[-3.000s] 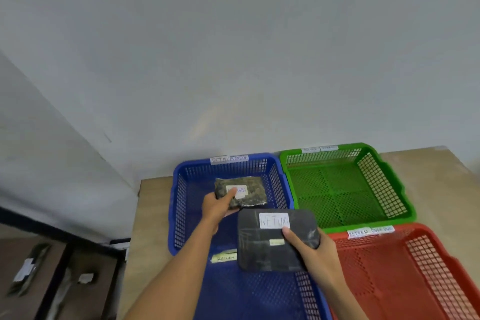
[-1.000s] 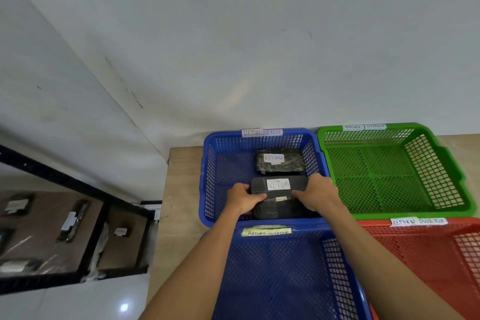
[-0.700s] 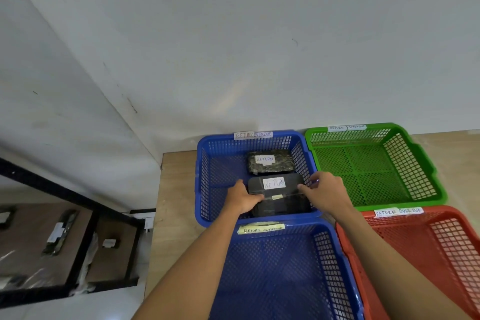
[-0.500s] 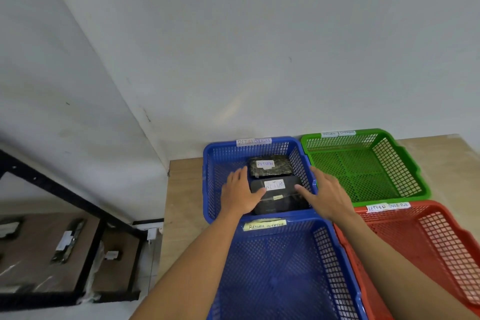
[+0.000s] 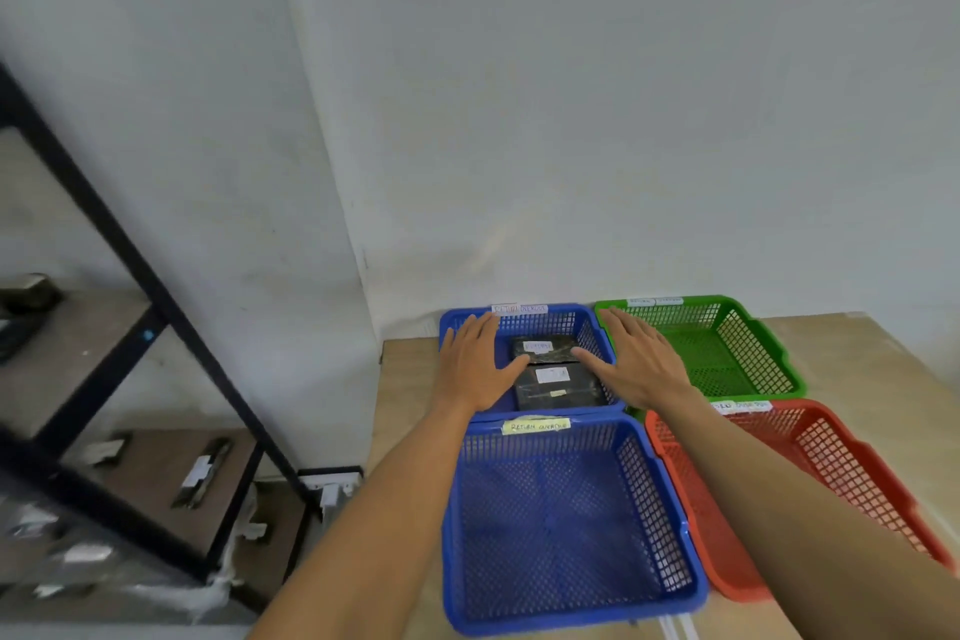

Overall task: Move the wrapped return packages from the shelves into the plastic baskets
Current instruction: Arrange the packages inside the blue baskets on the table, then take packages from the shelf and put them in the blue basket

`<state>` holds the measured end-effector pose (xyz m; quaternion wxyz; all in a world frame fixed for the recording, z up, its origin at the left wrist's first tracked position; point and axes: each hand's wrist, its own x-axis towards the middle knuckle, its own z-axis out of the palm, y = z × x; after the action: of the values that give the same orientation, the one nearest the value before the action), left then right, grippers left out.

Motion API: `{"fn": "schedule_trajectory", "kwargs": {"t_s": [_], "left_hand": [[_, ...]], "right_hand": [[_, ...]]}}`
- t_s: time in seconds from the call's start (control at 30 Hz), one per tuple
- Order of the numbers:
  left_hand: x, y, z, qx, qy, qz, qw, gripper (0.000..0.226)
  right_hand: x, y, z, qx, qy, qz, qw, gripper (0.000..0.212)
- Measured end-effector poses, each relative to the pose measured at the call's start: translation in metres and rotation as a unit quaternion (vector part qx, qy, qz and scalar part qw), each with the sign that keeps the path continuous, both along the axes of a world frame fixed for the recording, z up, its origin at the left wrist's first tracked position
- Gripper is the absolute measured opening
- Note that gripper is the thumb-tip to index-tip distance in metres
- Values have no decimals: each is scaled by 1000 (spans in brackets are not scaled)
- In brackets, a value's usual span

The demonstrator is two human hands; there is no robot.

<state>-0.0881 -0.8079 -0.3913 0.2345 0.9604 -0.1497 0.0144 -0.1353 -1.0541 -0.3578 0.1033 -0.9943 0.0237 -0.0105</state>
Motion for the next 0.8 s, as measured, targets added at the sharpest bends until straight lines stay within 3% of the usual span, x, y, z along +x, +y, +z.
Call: {"fn": "schedule_trajectory", "kwargs": {"t_s": [0.2, 0.43, 0.57, 0.8], "left_hand": [[-75, 21, 42, -41, 2, 27, 999, 76], [-177, 52, 85, -83, 117, 67, 987, 78], [-230, 67, 113, -87, 123, 87, 985, 69], [-283, 126, 160, -124, 103, 127, 979, 76]], "right_hand": [[-58, 18, 31, 12, 8, 72, 997, 90], [-141, 39, 52, 76, 76, 137, 985, 93], [-178, 59, 77, 116, 96, 157, 976, 89], [-208, 109, 124, 155, 63, 203, 965, 90]]}}
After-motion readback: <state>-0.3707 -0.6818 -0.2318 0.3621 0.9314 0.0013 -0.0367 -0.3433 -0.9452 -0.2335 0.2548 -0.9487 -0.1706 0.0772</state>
